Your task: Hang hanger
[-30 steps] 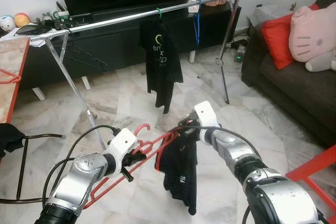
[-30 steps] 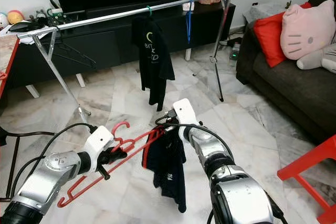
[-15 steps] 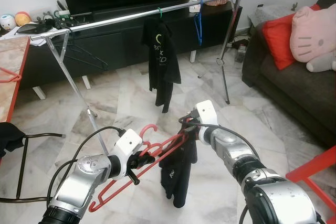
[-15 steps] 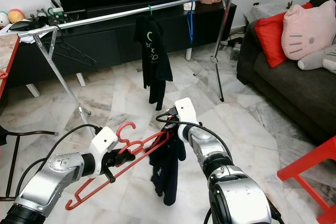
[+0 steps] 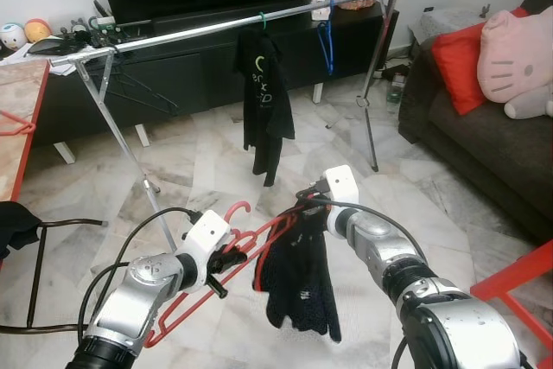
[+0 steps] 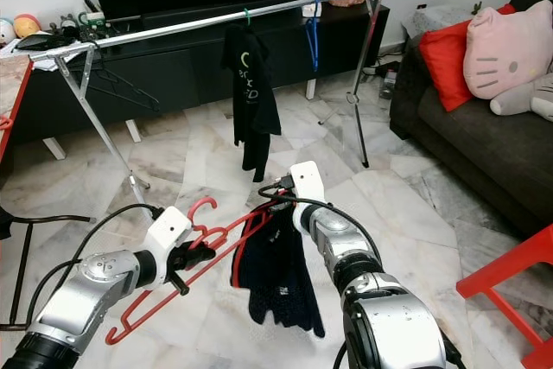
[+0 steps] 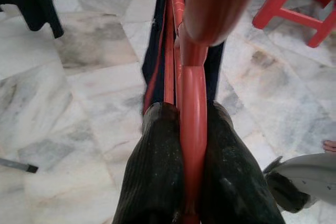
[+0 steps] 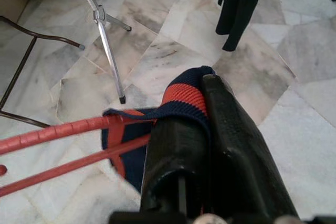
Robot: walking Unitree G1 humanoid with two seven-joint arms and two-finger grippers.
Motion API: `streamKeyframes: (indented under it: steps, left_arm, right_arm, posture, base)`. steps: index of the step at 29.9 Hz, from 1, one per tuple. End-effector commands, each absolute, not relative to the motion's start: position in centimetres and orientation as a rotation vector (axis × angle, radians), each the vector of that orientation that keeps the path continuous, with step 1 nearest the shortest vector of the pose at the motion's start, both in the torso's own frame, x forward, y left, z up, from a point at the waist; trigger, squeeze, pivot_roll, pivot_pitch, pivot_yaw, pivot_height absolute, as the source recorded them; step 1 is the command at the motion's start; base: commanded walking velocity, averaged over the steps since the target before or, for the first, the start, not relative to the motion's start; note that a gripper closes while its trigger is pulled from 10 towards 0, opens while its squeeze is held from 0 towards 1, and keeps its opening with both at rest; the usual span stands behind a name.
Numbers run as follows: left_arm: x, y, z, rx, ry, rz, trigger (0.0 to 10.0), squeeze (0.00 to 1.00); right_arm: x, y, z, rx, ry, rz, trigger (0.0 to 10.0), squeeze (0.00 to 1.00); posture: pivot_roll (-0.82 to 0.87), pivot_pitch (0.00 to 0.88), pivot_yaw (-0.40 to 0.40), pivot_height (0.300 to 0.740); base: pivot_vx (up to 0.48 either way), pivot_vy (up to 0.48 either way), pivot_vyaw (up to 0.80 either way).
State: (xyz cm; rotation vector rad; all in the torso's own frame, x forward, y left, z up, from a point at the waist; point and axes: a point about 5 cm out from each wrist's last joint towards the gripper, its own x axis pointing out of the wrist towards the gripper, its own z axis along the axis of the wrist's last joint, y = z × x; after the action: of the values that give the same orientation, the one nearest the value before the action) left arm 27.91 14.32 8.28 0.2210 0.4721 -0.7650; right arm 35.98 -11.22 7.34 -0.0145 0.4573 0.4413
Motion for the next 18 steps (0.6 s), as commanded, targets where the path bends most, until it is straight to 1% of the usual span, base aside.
streamKeyframes:
  steps: [1, 3, 9, 11, 14, 18]
  left_arm:
    - [28.0, 14.1, 8.8, 0.211, 0.446, -0.784, 10.0, 0.00]
    - [27.6, 13.6, 8.9, 0.186, 0.443, -0.830, 10.0, 0.00]
    - [27.3, 13.4, 8.9, 0.164, 0.446, -0.861, 10.0, 0.00]
    - [27.7, 13.7, 8.9, 0.178, 0.443, -0.824, 10.0, 0.00]
    - [28.8, 14.2, 8.7, 0.215, 0.446, -0.718, 10.0, 0.00]
    - [29.1, 14.4, 8.5, 0.229, 0.445, -0.682, 10.0, 0.00]
  right_arm:
    - [36.3, -10.9, 8.2, -0.012, 0.399, 0.467, 10.0, 0.00]
    - [36.3, -10.8, 8.3, -0.007, 0.380, 0.489, 10.0, 0.00]
    - [36.2, -11.0, 8.4, -0.031, 0.371, 0.525, 10.0, 0.00]
    - [36.1, -11.1, 8.4, -0.043, 0.373, 0.533, 10.0, 0.00]
    - [36.2, -11.2, 8.5, -0.032, 0.364, 0.535, 10.0, 0.00]
    - [36.0, -11.1, 8.5, -0.013, 0.342, 0.537, 10.0, 0.00]
  posture:
    - [0.04, 0.000, -0.044, 0.740]
    - [0.04, 0.000, -0.044, 0.740]
    - [0.04, 0.000, -0.044, 0.740]
    - [0.04, 0.000, -0.044, 0.740]
    - [0.04, 0.000, -0.044, 0.740]
    - [0.04, 0.000, -0.043, 0.740]
  base:
    - [0.000, 0.000, 0.00]
    - [0.000, 0.000, 0.00]
    - [0.000, 0.000, 0.00]
    - [0.000, 0.000, 0.00]
    - [0.000, 0.000, 0.00]
    - [0.000, 0.000, 0.00]
